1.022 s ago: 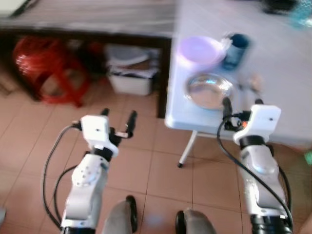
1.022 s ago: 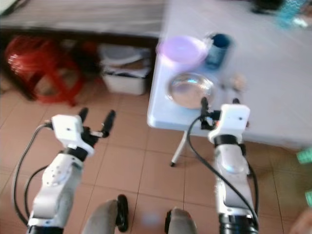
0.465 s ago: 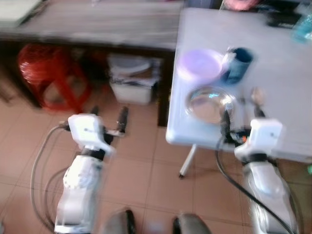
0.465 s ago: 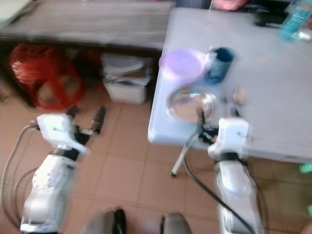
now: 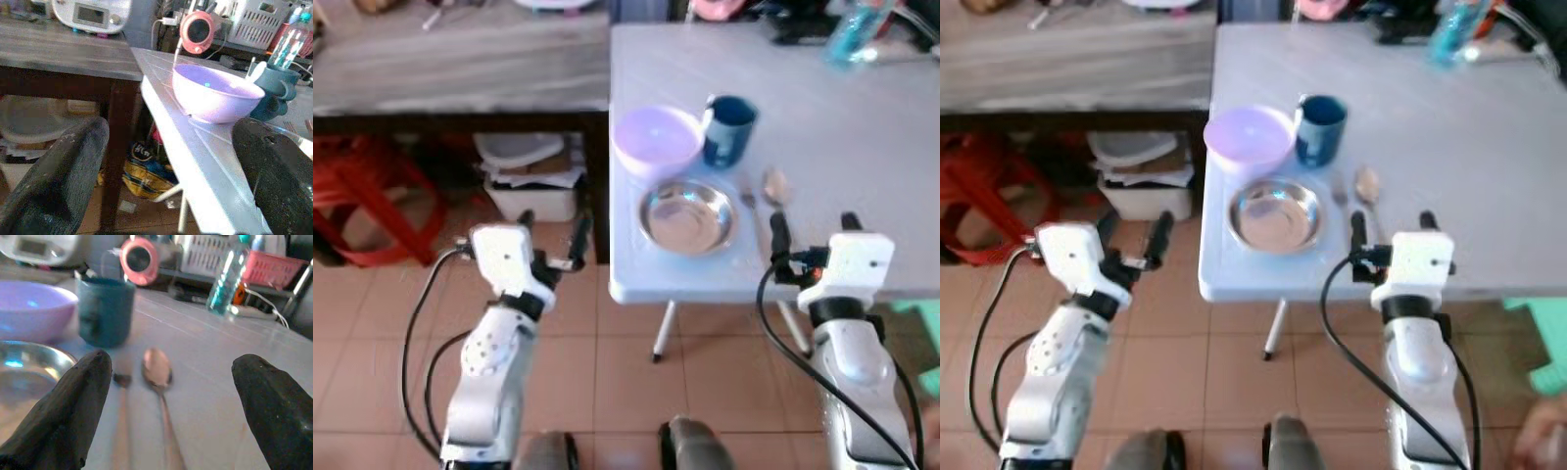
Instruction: Setting the table
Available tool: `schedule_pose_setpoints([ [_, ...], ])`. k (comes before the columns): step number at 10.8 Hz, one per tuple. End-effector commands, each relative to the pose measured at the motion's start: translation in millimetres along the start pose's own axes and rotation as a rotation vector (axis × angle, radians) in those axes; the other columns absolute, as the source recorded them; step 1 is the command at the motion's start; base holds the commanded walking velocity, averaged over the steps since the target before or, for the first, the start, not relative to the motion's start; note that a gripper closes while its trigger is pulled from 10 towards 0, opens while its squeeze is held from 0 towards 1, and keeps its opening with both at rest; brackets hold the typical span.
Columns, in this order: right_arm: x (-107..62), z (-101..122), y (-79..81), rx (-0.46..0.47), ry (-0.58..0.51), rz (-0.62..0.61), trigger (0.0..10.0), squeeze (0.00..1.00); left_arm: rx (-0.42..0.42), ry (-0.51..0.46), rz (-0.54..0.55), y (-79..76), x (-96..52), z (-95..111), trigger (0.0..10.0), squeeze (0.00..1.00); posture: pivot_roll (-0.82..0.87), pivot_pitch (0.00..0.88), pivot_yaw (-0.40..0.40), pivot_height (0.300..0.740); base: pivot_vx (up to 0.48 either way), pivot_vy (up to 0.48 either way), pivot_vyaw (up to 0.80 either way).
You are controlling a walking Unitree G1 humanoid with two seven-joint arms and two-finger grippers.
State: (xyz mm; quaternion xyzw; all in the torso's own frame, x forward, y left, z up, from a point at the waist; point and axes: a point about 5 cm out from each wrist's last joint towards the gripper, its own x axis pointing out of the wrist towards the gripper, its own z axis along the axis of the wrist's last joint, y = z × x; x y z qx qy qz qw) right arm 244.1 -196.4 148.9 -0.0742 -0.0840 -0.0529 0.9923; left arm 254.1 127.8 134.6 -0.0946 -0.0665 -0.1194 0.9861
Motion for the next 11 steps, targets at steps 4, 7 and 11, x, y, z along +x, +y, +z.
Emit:
schedule_pose_setpoints([
  [4,15.5,-4.2,-5.4,0.095,0.038,0.025,10.0,0.0,0.023,0.033,0.014,6.8,-6.5,-5.0,10.0,0.0,-0.09,0.165,0.017,0.74,0.0,0.0,0.0],
  [7,24.8,-13.1,-6.1,0.176,0.094,0.08,10.0,0.0,0.03,0.046,0.004,5.8,-9.2,-6.0,10.0,0.0,-0.08,0.183,0.026,0.74,0.0,0.0,0.0],
  [11,42.3,-4.5,-8.0,0.251,0.074,0.127,10.0,0.0,0.04,0.051,0.005,6.7,-10.7,-4.5,10.0,0.0,-0.07,0.192,0.029,0.74,0.0,0.0,0.0],
])
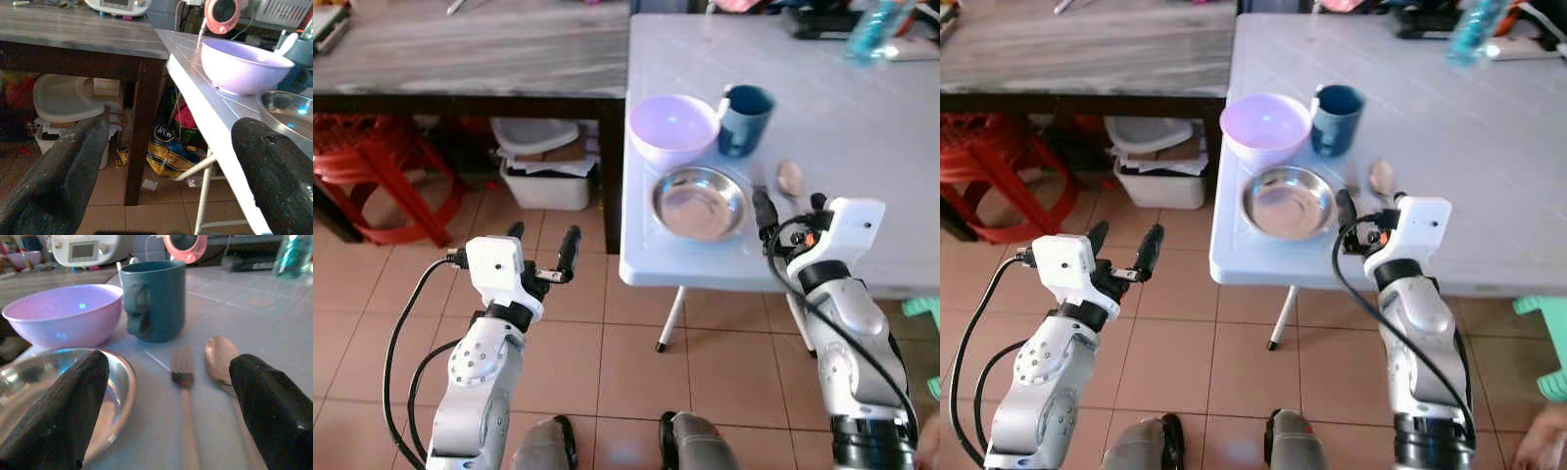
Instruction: Setting the table
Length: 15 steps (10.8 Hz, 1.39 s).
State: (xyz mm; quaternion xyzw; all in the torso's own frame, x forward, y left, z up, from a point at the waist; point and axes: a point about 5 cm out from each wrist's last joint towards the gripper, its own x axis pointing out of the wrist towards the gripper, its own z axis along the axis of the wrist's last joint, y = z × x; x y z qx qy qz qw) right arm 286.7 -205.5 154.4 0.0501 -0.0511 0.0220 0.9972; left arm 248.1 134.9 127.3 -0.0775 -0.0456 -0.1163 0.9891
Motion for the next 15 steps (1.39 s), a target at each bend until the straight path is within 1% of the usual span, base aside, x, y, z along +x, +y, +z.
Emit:
schedule_pose_setpoints([
  [1,2.3,-0.4,-3.6,0.054,0.019,0.005,10.0,0.0,0.012,0.009,-0.007,-0.2,-2.6,0.5,10.0,0.0,-0.07,0.198,0.034,0.74,0.0,0.0,0.0],
  [2,5.1,-2.0,-1.2,0.088,0.038,0.035,10.0,0.0,0.013,0.01,-0.01,-0.1,-2.5,0.8,10.0,0.0,-0.07,0.202,0.037,0.74,0.0,0.0,0.0],
  [3,8.8,-5.6,3.2,0.144,0.076,0.077,10.0,0.0,0.017,0.013,-0.015,0.5,-2.4,1.2,10.0,0.0,-0.06,0.207,0.041,0.74,0.0,0.0,0.0],
  [4,10.0,-7.3,7.2,0.175,0.098,0.107,10.0,0.0,0.019,0.013,-0.015,1.2,-2.2,1.6,10.0,0.0,-0.06,0.208,0.04,0.74,0.0,0.0,0.0],
  [5,9.9,-8.8,8.8,0.18,0.111,0.119,10.0,0.0,0.021,0.013,-0.015,1.9,-2.3,1.9,10.0,0.0,-0.06,0.21,0.039,0.74,0.0,0.0,0.0],
  [7,9.1,-17.0,10.9,0.25,0.177,0.16,10.0,0.0,0.021,0.016,-0.014,1.7,-2.7,1.6,10.0,0.0,-0.05,0.213,0.043,0.74,0.0,0.0,0.0],
  [8,9.8,-20.1,12.3,0.265,0.21,0.188,7.6,0.0,0.023,0.016,-0.016,2.1,-2.2,1.8,10.0,0.0,-0.05,0.214,0.044,0.74,0.0,0.0,0.0],
  [9,9.7,-23.4,13.2,0.286,0.241,0.196,2.8,0.0,0.024,0.016,-0.017,2.6,-1.9,1.9,10.0,0.0,-0.05,0.214,0.044,0.74,0.0,0.0,0.0],
  [10,8.7,-26.2,15.2,0.29,0.264,0.218,0.0,0.0,0.024,0.016,-0.018,2.5,-2.0,1.8,10.0,0.0,-0.05,0.215,0.044,0.74,0.0,0.0,0.0],
  [11,8.1,-27.5,17.1,0.297,0.276,0.235,0.0,0.0,0.024,0.017,-0.018,2.2,-2.4,1.5,10.0,0.0,-0.05,0.214,0.045,0.74,0.0,0.0,0.0],
  [12,7.7,-29.5,18.6,0.325,0.294,0.243,0.0,0.0,0.023,0.018,-0.017,2.5,-2.3,1.5,10.0,0.0,-0.05,0.215,0.044,0.74,0.0,0.0,0.0],
  [15,6.8,-35.2,20.4,0.348,0.339,0.251,0.0,0.0,0.023,0.035,-0.01,5.0,-4.9,-0.5,10.0,0.0,-0.05,0.22,0.043,0.74,0.0,0.0,0.0],
])
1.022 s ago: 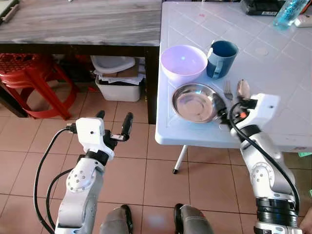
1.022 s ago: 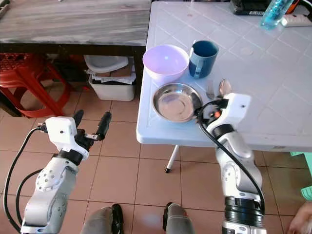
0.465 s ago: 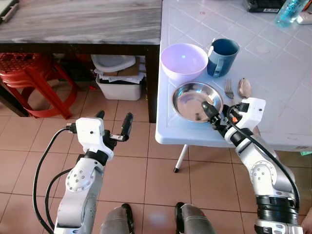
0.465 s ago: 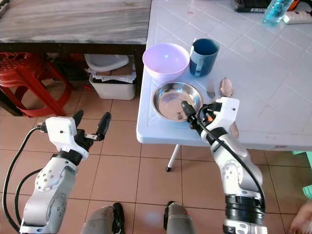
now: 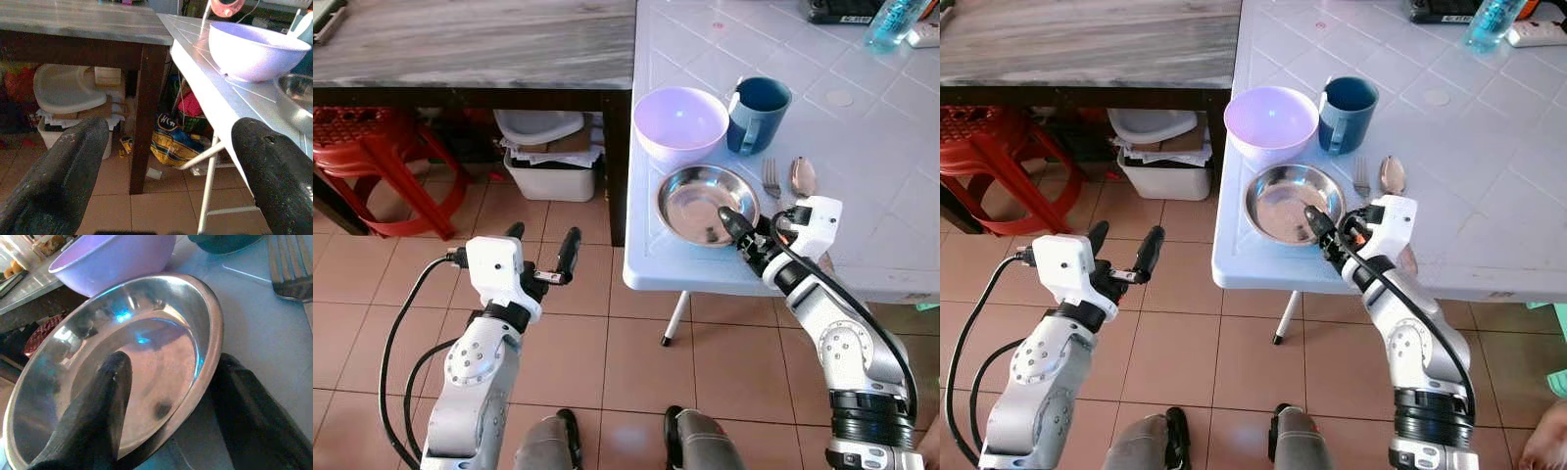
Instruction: Setting the table
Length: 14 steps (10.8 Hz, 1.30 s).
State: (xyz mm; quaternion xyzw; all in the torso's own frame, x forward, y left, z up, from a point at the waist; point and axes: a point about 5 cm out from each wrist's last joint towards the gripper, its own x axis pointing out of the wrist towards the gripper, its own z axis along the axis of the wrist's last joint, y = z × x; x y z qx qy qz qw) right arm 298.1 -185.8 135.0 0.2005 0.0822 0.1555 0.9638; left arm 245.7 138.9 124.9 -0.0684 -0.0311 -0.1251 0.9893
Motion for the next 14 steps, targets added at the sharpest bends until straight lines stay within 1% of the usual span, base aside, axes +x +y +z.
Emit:
schedule_pose_setpoints([
  [1,-1.0,-18.4,1.6,0.043,0.086,0.008,0.0,0.0,0.01,0.019,0.002,2.8,-5.3,-0.8,10.0,0.0,-0.05,0.225,0.033,0.74,0.0,0.0,0.0],
  [2,-6.5,-29.6,2.9,0.081,0.124,0.002,0.0,0.0,0.011,0.053,0.005,5.8,-12.3,-5.5,10.0,0.0,-0.05,0.232,0.027,0.74,0.0,0.0,0.0],
  [4,-12.1,-40.3,2.7,0.092,0.161,0.0,0.0,0.0,0.004,0.09,0.018,8.2,-21.2,-12.4,10.0,0.0,-0.04,0.225,0.039,0.74,0.0,0.0,0.0],
  [5,-10.0,-40.9,-0.9,0.103,0.163,-0.012,0.0,0.0,0.008,0.099,0.002,6.8,-22.0,-13.9,10.0,0.0,-0.03,0.219,0.037,0.74,0.0,0.0,0.0],
  [6,-4.7,-38.3,0.0,0.111,0.16,-0.013,0.0,0.0,0.013,0.091,-0.014,6.0,-15.2,-9.7,10.0,0.0,-0.03,0.25,0.034,0.74,0.0,0.0,0.0],
  [7,-6.3,-40.4,1.3,0.116,0.155,-0.014,0.0,0.0,0.016,0.082,-0.014,5.7,-16.5,-9.4,10.0,0.0,-0.02,0.228,0.036,0.74,0.0,0.0,0.0],
  [9,-5.6,-43.6,3.3,0.121,0.134,-0.052,0.0,0.0,0.016,0.058,0.015,7.1,-15.4,-6.2,10.0,0.0,-0.02,0.22,0.049,0.74,0.0,0.0,0.0],
  [10,-8.2,-48.3,-0.9,0.161,0.136,-0.124,0.0,0.0,0.009,0.048,0.005,4.8,-15.4,-4.1,10.0,0.0,-0.03,0.224,0.045,0.74,0.0,0.0,0.0],
  [11,-11.3,-57.1,-6.1,0.17,0.176,-0.18,0.0,0.0,-0.008,0.045,-0.036,2.2,-13.8,-3.3,10.0,0.0,-0.03,0.224,0.048,0.74,0.0,0.0,0.0],
  [12,-13.6,-61.1,-10.8,0.177,0.186,-0.227,0.0,0.0,-0.024,0.046,-0.076,0.1,-12.4,-2.6,10.0,0.0,-0.04,0.226,0.051,0.74,0.0,0.0,0.0],
  [13,-16.3,-64.1,-19.4,0.193,0.192,-0.315,0.0,0.0,-0.027,0.054,-0.128,-2.4,-10.6,-2.2,10.0,0.0,-0.04,0.226,0.053,0.74,0.0,0.0,0.0],
  [14,-19.4,-65.5,-26.9,0.215,0.186,-0.39,0.0,0.0,-0.017,0.051,-0.133,-1.8,-6.1,-2.2,10.0,0.0,-0.06,0.222,0.054,0.74,0.0,0.0,0.0],
])
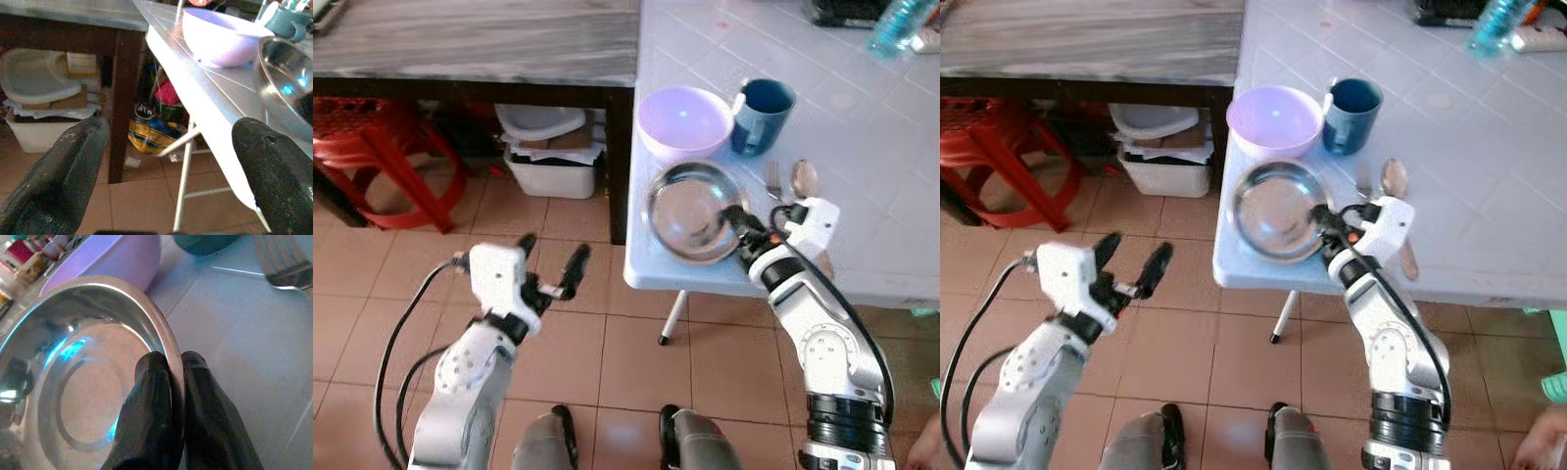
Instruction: Setting the table
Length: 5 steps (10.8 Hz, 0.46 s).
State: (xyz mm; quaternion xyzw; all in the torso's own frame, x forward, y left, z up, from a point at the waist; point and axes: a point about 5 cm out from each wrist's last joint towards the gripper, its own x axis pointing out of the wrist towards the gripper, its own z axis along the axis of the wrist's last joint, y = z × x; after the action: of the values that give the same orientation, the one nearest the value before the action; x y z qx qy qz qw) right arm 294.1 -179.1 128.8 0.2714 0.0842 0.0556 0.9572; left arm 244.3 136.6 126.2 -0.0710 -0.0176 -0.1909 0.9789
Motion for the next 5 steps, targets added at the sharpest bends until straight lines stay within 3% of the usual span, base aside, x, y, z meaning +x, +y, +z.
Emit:
schedule_pose_setpoints([
  [1,-15.8,-48.8,-43.3,0.053,0.215,-0.253,0.0,0.0,0.008,0.021,0.039,5.2,0.7,-3.6,10.0,0.0,-0.06,0.222,0.052,0.74,0.0,0.0,0.0],
  [2,-16.5,-48.9,-42.6,0.052,0.215,-0.251,0.0,0.0,0.0,0.024,0.055,7.4,1.6,-4.3,10.0,0.0,-0.07,0.221,0.052,0.74,0.0,0.0,0.0],
  [5,-14.8,-41.2,-23.3,0.077,0.125,-0.18,0.0,0.0,0.007,0.021,0.125,12.8,3.8,-9.4,10.0,0.0,-0.07,0.209,0.033,0.74,0.0,0.466,0.0],
])
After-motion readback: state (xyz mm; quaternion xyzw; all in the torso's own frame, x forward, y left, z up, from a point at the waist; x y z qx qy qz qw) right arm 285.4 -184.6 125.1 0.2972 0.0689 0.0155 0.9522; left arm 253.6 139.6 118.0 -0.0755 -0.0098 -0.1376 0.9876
